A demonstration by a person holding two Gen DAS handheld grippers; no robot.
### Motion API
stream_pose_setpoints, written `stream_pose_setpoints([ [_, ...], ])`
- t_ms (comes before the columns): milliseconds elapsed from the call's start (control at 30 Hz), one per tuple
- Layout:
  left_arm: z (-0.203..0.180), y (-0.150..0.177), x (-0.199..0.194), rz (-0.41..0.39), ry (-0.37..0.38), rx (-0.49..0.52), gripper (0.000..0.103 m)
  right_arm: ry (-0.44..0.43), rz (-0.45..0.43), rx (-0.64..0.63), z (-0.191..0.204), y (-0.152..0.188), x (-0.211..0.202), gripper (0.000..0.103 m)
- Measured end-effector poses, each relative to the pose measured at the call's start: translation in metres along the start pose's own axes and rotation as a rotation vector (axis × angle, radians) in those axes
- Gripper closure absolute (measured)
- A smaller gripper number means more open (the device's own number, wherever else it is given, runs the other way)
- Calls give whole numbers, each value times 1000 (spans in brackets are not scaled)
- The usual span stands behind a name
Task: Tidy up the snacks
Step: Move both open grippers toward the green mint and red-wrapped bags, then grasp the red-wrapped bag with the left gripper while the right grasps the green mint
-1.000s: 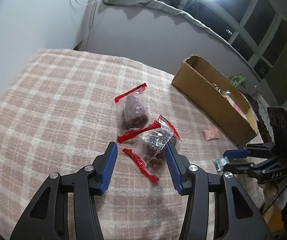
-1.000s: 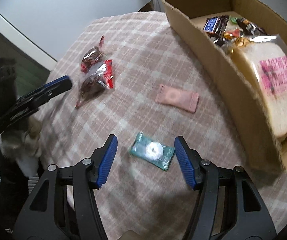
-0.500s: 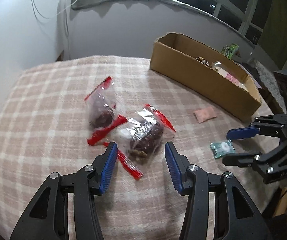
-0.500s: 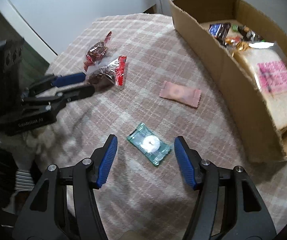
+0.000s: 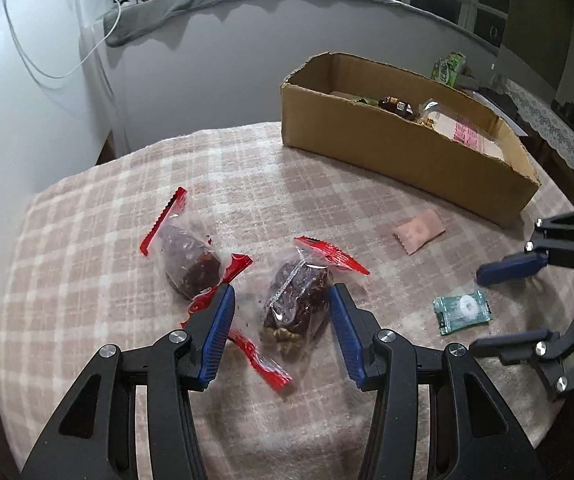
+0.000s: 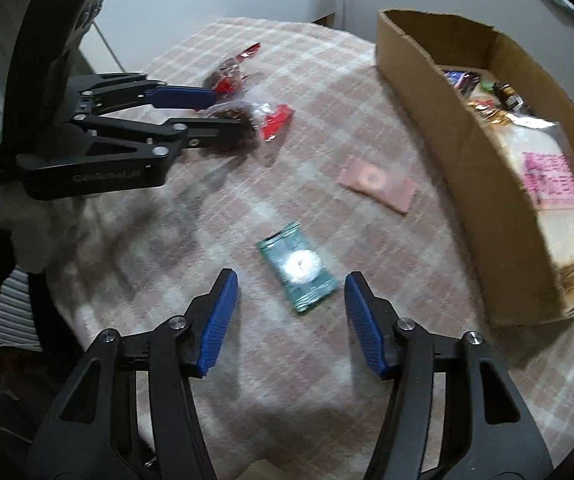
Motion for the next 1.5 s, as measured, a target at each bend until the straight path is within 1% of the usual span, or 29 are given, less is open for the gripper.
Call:
stream_pose_setpoints([
  [100,-1,-2,6,11,-2,22,51,4,-1,-7,-2,-3,3,44],
  [267,-3,-4,16,25,8,25,51,22,0,-32,3,-7,8,44],
  [333,-7,-2,19,20,-3,40,51,32,-2,-43,5,-8,9,45],
  [400,-9,-1,19,7,-1,37,53,58,-2,-68,9,-8,9,52],
  [467,-8,-2,18,6,5,24,55,59,-2,-84,11,-7,9,59],
  [500,-8,-2,17,4,4,21,56,59,-2,-84,11,-6,9,61],
  [633,-8,-1,16,1,0,9,57,62,-6,-84,9,-5,10,64],
  [700,-9,-1,15,-2,2,3,57,65,-7,-82,9,-5,9,73],
  [767,-10,1,13,-4,3,-1,57,68,-8,-76,7,-4,8,77],
  [1200,-19,3,-9,-45,11,-26,58,81,-26,-53,8,0,3,77],
  [1500,-38,0,-37,-113,7,3,58,103,-74,-34,6,3,-20,77],
])
Point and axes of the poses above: each gripper's, at about its wrist camera, not at the fingertips, and x roughly the way its jaws point, z to its left, y to its underside, the point moved 4 cm from there along x, roughly the way its jaws point, and after that the axes turned 6 degrees about -x, right-handed, at the moved point
